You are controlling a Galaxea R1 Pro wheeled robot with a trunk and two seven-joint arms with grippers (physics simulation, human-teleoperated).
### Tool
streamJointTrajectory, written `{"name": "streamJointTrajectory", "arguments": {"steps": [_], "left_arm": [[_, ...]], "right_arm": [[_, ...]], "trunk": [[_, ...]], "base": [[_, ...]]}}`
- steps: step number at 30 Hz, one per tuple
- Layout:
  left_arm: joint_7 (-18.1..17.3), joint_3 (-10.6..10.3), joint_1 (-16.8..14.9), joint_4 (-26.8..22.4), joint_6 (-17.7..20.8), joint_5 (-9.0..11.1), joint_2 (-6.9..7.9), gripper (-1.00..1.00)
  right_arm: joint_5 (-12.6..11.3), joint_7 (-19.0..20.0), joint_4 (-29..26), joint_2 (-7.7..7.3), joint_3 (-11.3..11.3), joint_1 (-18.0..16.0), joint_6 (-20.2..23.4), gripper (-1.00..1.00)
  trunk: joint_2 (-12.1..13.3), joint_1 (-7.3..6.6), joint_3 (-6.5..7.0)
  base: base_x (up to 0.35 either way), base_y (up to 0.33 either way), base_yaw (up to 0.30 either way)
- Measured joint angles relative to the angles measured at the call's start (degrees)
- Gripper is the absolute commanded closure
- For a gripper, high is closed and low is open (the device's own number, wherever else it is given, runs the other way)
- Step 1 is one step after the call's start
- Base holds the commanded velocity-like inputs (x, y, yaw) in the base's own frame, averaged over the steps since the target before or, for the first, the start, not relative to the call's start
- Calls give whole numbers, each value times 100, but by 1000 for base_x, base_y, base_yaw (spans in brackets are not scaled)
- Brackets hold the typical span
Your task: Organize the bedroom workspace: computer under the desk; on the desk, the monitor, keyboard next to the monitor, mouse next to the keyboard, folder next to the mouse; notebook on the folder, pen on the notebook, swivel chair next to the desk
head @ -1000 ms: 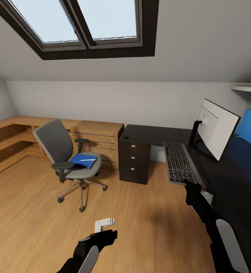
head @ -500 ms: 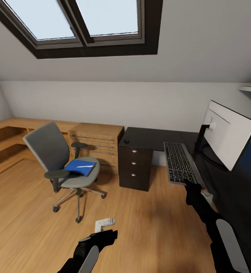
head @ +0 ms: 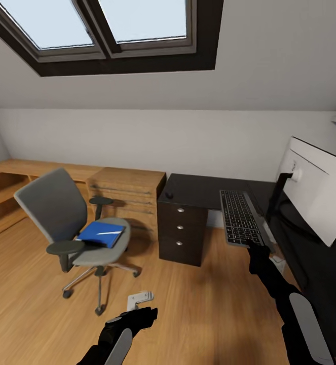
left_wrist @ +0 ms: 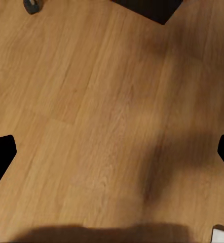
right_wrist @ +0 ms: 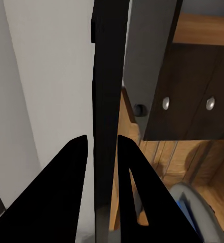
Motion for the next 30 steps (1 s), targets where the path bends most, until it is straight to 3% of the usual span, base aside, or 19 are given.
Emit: {"name": "streamJointTrajectory", "arguments": {"steps": [30], "left_arm": [[0, -10, -1, 1, -6, -8, 0, -100]], "right_arm": [[13, -9, 0, -8, -9, 1, -3, 100]], "trunk": [[0, 0, -17]], "base": [[321, 0, -19]]}}
